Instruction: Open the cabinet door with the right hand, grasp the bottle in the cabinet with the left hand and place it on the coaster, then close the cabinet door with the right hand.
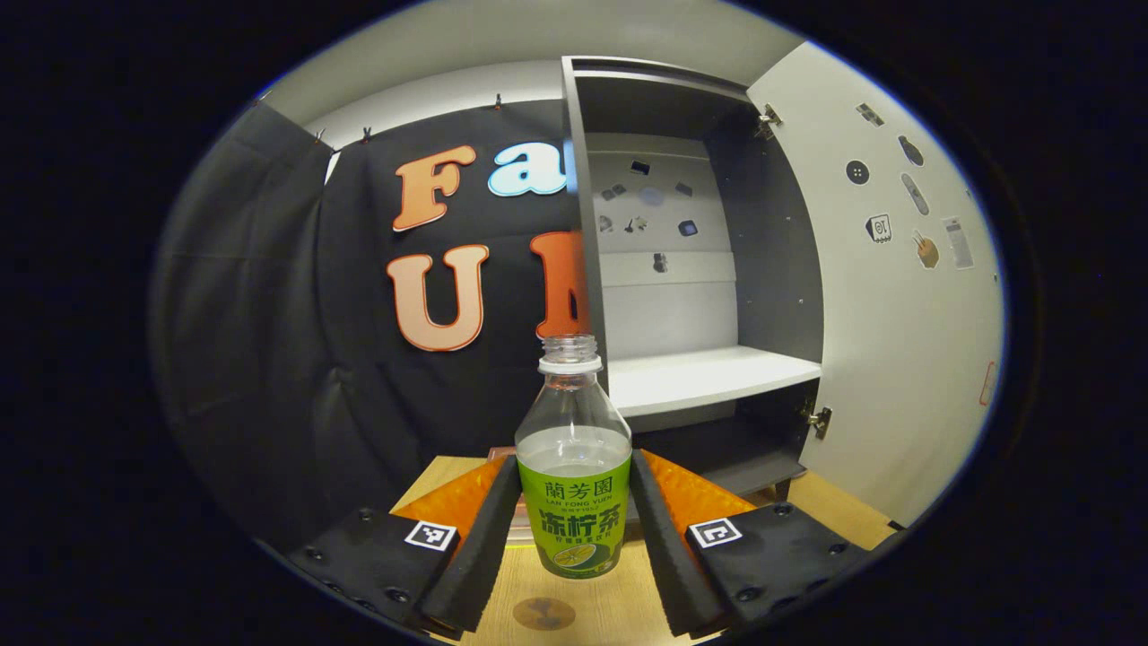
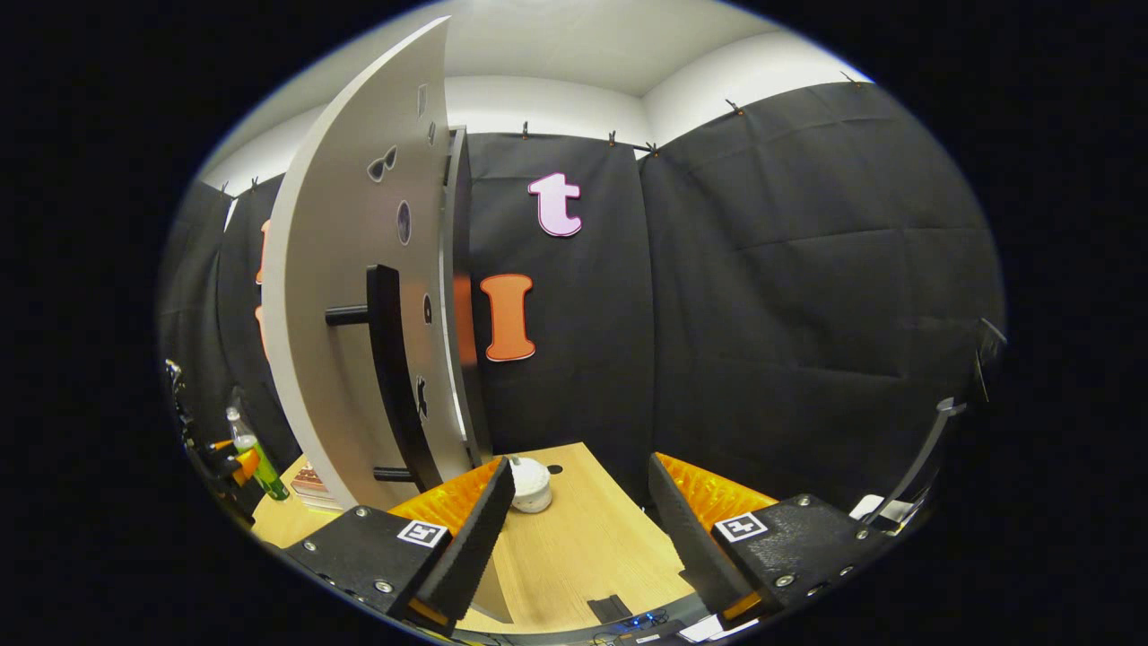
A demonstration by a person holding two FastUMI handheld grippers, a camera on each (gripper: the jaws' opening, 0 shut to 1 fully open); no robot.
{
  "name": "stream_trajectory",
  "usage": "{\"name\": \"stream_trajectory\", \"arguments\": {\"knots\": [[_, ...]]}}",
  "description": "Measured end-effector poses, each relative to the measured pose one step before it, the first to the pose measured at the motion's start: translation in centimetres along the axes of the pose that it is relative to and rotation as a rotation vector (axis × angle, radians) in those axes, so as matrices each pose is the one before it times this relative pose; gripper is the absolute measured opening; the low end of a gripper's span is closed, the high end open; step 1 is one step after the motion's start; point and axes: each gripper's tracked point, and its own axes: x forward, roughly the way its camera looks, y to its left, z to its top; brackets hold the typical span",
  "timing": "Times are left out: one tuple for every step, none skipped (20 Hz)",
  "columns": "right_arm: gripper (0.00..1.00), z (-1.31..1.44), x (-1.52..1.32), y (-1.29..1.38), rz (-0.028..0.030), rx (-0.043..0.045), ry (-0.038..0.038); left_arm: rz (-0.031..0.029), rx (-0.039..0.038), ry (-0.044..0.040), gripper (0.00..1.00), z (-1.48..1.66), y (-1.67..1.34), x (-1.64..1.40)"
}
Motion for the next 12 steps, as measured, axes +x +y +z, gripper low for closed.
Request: {"name": "stream_trajectory", "arguments": {"knots": [[0.99,-0.15,-0.054,-0.119,-0.00344,-0.0016,0.00425,0.00753,-0.00969,0.01157,0.8,-1.345,0.852,-0.35],[0.93,-0.126,-0.013,-0.094,-0.00576,-0.00232,0.00594,0.01005,-0.00558,0.00889,0.78,-1.228,0.648,-0.183],[0.93,-0.013,-0.092,-0.216,-0.0055,-0.00067,0.00465,0.01105,0.00044,0.01231,0.78,-1.327,0.61,-0.119],[0.93,-0.043,-0.146,-0.161,-0.0074,0.00249,-0.00075,0.00775,0.00157,0.00988,0.78,-1.211,0.493,0.034],[0.93,0.028,0.058,-0.245,-0.01044,0.00113,-0.00348,0.00565,-0.00231,0.0076,0.8,-1.043,0.511,0.041],[0.93,-0.147,-0.15,-0.155,-0.01136,0.00124,-0.00076,0.00374,-0.00677,0.01195,0.8,-1.241,0.337,0.027],[0.93,-0.359,-0.113,-0.18,-0.00765,0.00438,0.00593,0.00296,-0.00905,0.01303,0.8,-1.163,0.249,0.208],[0.93,-0.475,-0.054,0.086,-0.00184,0.00731,0.01187,0.01006,-0.0067,0.0161,0.8,-1.228,0.304,0.282],[0.93,-0.423,0.128,0.093,-0.00175,0.00535,0.01133,0.00928,-0.00583,0.00884,0.8,-0.939,0.281,0.278],[0.93,-0.371,0.106,0.084,-0.00269,-0.00009,0.01072,0.00784,-0.00617,0.00494,0.8,-0.787,0.152,0.408],[0.93,-0.126,-0.015,0.071,-0.00302,-0.00545,0.00785,0.00924,-0.00371,0.00609,0.8,-0.935,0.177,0.478],[0.93,-0.163,-0.022,0.102,-0.00159,-0.00883,0.00535,0.01166,0.00034,0.00564,0.8,-0.793,0.302,0.521]]}}
